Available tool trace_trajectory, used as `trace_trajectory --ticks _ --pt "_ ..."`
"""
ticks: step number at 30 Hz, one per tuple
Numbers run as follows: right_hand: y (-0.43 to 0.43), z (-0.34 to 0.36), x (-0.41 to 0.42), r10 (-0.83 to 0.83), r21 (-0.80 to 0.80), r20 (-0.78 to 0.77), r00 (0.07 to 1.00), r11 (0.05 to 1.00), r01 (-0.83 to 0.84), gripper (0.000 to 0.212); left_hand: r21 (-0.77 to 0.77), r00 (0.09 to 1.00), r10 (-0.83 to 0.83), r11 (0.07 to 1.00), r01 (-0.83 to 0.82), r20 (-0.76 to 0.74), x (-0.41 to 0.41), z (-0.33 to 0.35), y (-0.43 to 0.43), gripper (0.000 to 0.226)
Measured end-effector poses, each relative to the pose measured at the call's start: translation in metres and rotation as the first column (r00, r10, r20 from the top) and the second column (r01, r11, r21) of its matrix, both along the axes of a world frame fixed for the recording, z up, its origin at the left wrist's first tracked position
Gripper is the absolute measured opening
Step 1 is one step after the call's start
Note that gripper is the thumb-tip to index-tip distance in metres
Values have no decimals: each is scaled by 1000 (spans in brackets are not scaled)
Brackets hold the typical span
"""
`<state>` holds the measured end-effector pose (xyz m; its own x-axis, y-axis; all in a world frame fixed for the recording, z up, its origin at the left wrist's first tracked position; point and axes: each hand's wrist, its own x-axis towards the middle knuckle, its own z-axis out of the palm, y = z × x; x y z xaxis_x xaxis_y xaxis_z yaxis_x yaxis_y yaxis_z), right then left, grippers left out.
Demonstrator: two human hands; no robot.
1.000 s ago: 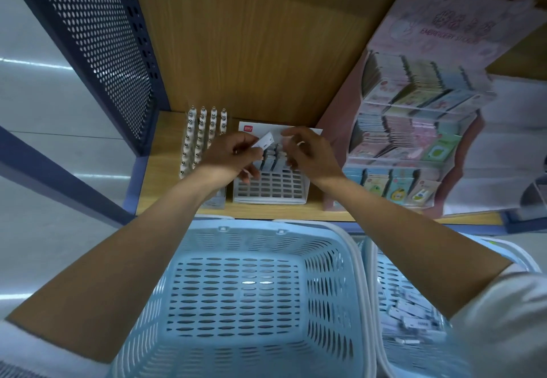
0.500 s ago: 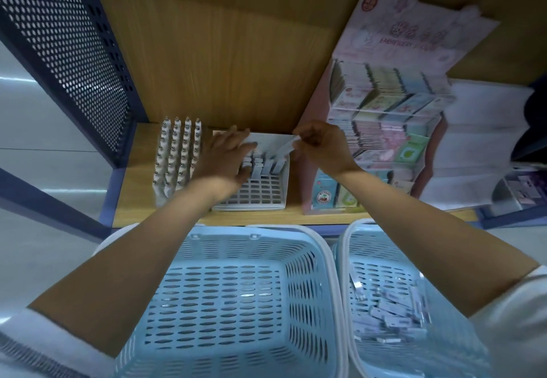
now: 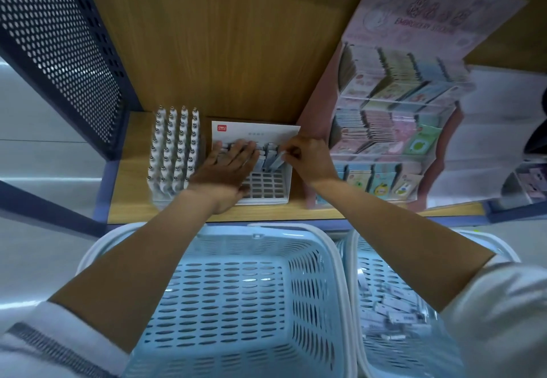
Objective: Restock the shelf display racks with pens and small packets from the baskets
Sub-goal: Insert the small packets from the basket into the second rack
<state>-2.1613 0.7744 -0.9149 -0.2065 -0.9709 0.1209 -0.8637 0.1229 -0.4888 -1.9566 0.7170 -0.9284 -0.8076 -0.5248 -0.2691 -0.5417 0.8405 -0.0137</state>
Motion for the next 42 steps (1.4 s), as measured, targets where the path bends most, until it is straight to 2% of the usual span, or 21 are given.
trace_trajectory --ticks 4,9,18,21,31,35,38,42 --pt "-3 1 2 32 -20 -21 999 999 -32 9 11 1000 0 1000 0 -10 -1 -2 0 71" --pt "-5 4 2 119 29 -35 992 993 -118 13 12 1000 4 1000 -4 -7 -2 -1 0 71" --pt "-5 -6 11 79 40 -41 996 996 -78 13 64 999 13 998 -9 -50 0 -4 -1 71" --pt "0 -11 13 70 49 -87 994 997 -66 6 82 998 19 997 -13 -65 0 -4 -2 71" --pt "-2 -23 17 35 -6 -151 988 999 -37 8 133 995 35 991 -23 -90 0 -3 -3 70" --pt "4 -24 12 23 -69 -138 990 997 -33 16 147 994 42 989 -27 -102 1 -4 -3 68" --pt "7 -18 10 63 -15 -183 981 998 -67 21 184 993 54 982 -34 -106 1 -1 -3 67" --pt "20 13 1 54 -73 -1 999 996 -54 24 219 982 114 973 -78 -153 -6 16 2 61"
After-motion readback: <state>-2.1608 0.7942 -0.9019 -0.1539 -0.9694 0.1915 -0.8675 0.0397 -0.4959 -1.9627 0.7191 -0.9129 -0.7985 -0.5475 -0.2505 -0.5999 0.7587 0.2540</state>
